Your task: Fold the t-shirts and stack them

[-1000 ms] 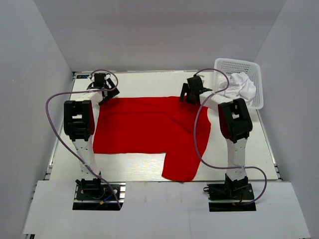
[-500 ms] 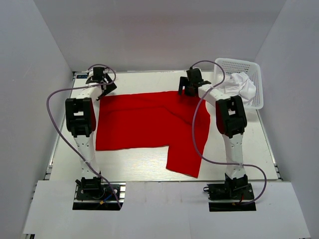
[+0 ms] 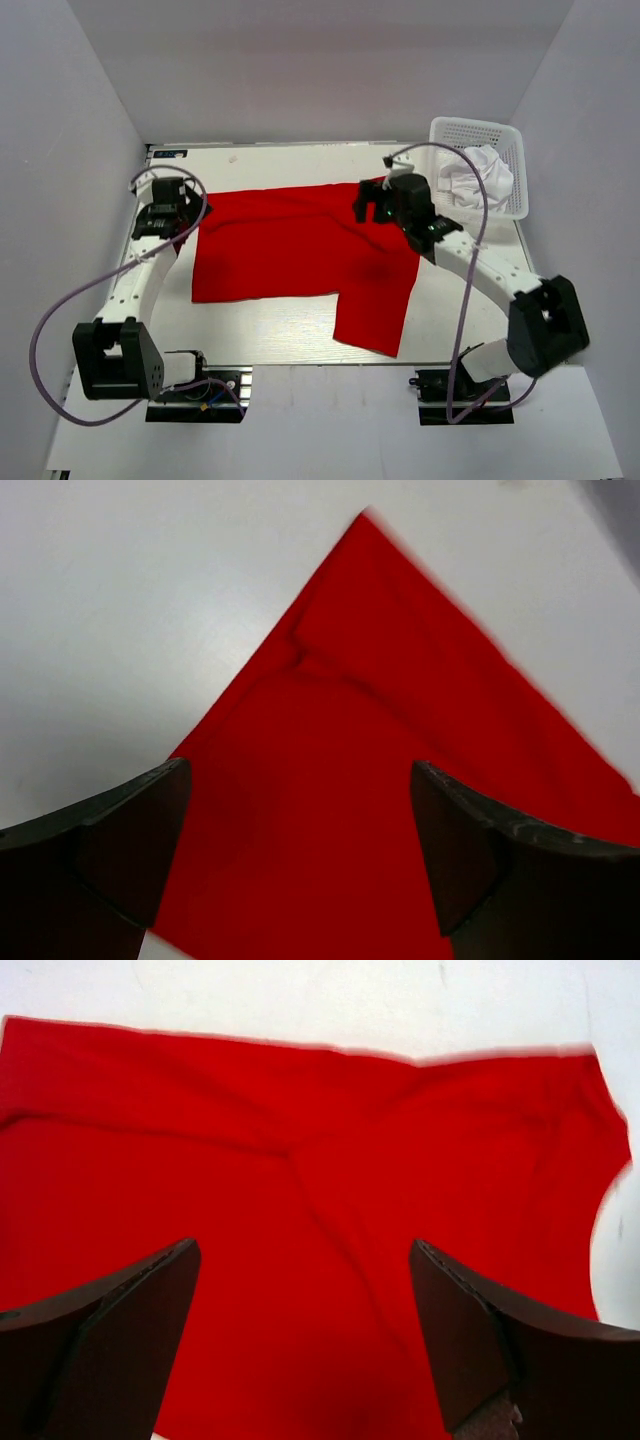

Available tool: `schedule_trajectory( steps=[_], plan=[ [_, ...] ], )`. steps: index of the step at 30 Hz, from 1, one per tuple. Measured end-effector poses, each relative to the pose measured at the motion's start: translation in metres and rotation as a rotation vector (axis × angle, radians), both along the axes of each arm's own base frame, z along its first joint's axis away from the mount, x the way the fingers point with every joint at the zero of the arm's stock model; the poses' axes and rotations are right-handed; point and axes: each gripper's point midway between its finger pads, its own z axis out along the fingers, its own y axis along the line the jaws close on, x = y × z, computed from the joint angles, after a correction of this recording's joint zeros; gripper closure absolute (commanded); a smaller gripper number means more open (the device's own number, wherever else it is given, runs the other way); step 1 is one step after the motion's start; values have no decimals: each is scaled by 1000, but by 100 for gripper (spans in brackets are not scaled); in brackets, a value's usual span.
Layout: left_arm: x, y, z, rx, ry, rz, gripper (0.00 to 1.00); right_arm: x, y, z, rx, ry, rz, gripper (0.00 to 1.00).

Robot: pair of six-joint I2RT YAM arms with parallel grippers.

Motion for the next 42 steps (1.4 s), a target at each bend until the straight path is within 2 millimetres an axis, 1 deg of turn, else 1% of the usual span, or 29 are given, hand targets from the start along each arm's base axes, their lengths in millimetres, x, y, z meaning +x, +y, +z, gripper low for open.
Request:
schedule_trajectory(
  steps=[2, 4, 6, 8, 11, 13, 14, 16, 17, 20, 21, 23, 24, 25, 26, 27, 31, 35, 36, 38, 41, 42],
  plan=[
    [-30, 1, -23, -24, 60, 42, 0, -22, -15, -16, 13, 14, -26, 10],
    [-53, -1, -50, -58, 126, 74, 0, -45, -31, -36, 17, 50, -60, 10],
    [-77, -4, -77, -97, 190, 97, 0, -62, -42, -50, 19, 85, -88, 10],
    [-103, -6, -102, -131, 248, 136, 0, -69, -45, -51, 32, 98, -97, 10],
    [-132, -6, -125, -152, 297, 189, 0, -75, -43, -48, 51, 104, -94, 10],
    [-148, -5, -138, -159, 332, 215, 0, -81, -40, -50, 50, 118, -84, 10],
    [-151, -5, -141, -162, 342, 225, 0, -84, -40, -54, 42, 134, -79, 10],
    [-152, -3, -146, -162, 346, 246, 0, -95, -39, -64, 17, 178, -62, 10],
    [-151, -2, -148, -161, 348, 255, 3, -100, -38, -68, 7, 197, -54, 10],
    [-149, -2, -160, -167, 383, 274, 16, -122, -38, -80, -16, 250, -23, 10],
    [-148, -1, -163, -161, 394, 279, 30, -130, -39, -85, -25, 272, -18, 10],
    [-141, 1, -164, -156, 378, 292, 49, -145, -42, -93, -51, 317, -8, 10],
    [-139, 2, -165, -156, 374, 296, 71, -153, -42, -97, -66, 341, -3, 10],
    [-136, 2, -165, -158, 363, 303, 82, -159, -43, -101, -79, 362, 2, 10],
    [-134, 2, -166, -160, 358, 301, 89, -166, -43, -104, -96, 381, 9, 10],
    [-132, 2, -167, -161, 354, 301, 100, -173, -43, -108, -113, 399, 17, 10],
    [-129, 2, -166, -165, 338, 301, 100, -205, -40, -123, -170, 484, 56, 10],
    [-130, 1, -165, -171, 330, 299, 100, -242, -35, -137, -222, 564, 117, 10],
    [-130, 0, -165, -174, 330, 296, 100, -251, -35, -140, -234, 582, 129, 11],
    [-130, -1, -164, -177, 327, 285, 100, -264, -34, -146, -245, 615, 144, 11],
    [-129, -3, -161, -185, 315, 268, 100, -284, -39, -162, -261, 681, 148, 13],
    [-128, -3, -159, -184, 309, 263, 100, -291, -41, -169, -272, 710, 145, 16]
  ],
)
